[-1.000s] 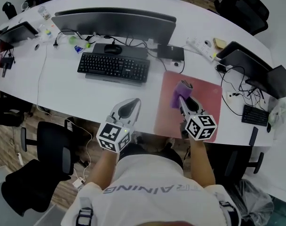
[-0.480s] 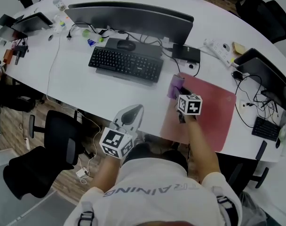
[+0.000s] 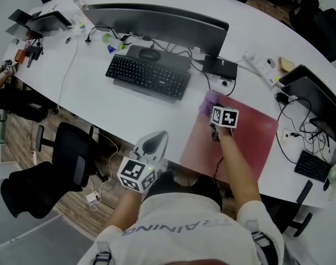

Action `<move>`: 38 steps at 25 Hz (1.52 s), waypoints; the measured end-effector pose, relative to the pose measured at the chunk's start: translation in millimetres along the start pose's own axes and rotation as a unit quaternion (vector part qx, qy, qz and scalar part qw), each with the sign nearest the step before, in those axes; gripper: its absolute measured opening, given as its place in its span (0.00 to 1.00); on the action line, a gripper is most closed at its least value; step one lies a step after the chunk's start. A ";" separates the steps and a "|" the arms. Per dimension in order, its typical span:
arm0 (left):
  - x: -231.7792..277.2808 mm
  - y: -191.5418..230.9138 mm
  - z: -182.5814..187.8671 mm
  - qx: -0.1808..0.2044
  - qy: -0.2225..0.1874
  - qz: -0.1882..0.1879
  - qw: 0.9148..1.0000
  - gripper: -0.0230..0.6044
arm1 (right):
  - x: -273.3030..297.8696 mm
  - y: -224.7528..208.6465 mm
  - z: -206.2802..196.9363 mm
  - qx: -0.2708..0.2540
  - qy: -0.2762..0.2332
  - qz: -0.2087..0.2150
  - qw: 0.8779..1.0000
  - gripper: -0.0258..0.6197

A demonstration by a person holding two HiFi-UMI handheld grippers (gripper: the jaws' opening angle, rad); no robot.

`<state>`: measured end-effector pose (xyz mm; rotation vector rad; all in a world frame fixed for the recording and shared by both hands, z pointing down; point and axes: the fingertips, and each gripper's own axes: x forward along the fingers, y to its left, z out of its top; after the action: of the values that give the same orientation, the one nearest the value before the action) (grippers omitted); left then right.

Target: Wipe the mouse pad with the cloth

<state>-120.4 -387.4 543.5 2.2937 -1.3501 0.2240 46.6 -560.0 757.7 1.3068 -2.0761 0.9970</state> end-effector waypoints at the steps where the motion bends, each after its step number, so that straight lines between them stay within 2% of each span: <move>1: 2.5 -6.2 0.5 0.001 -0.003 0.003 1.000 0.09 | -2.9 -6.9 -1.1 0.005 0.001 0.001 1.000 0.19; 8: 29.9 -65.0 -2.2 0.002 -0.016 -0.001 1.000 0.09 | -41.5 -73.1 -16.5 0.028 0.008 -0.008 1.000 0.19; 16: 69.7 -139.7 -10.6 0.007 -0.017 -0.033 0.999 0.09 | -96.5 -155.9 -38.4 0.051 0.009 -0.031 0.998 0.19; 22: 95.8 -182.2 -7.9 0.019 -0.014 -0.063 0.998 0.09 | -133.1 -217.0 -51.4 0.089 0.003 -0.048 0.995 0.19; 27: 104.8 -202.2 -7.5 0.023 -0.013 -0.078 0.997 0.09 | -160.5 -264.1 -62.2 0.113 0.003 -0.071 0.991 0.19; 32: 104.2 -213.7 -3.4 0.022 -0.017 -0.092 0.995 0.09 | -189.7 -301.5 -76.2 0.114 0.008 -0.113 0.987 0.19; 38: 94.4 -209.4 10.6 0.023 -0.030 -0.102 0.994 0.09 | -220.1 -313.6 -87.2 0.124 -0.003 -0.145 0.982 0.19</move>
<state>106.0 -380.8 504.0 2.4748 -1.1390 0.1208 425.6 -456.7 753.4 1.6811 -1.7383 1.1440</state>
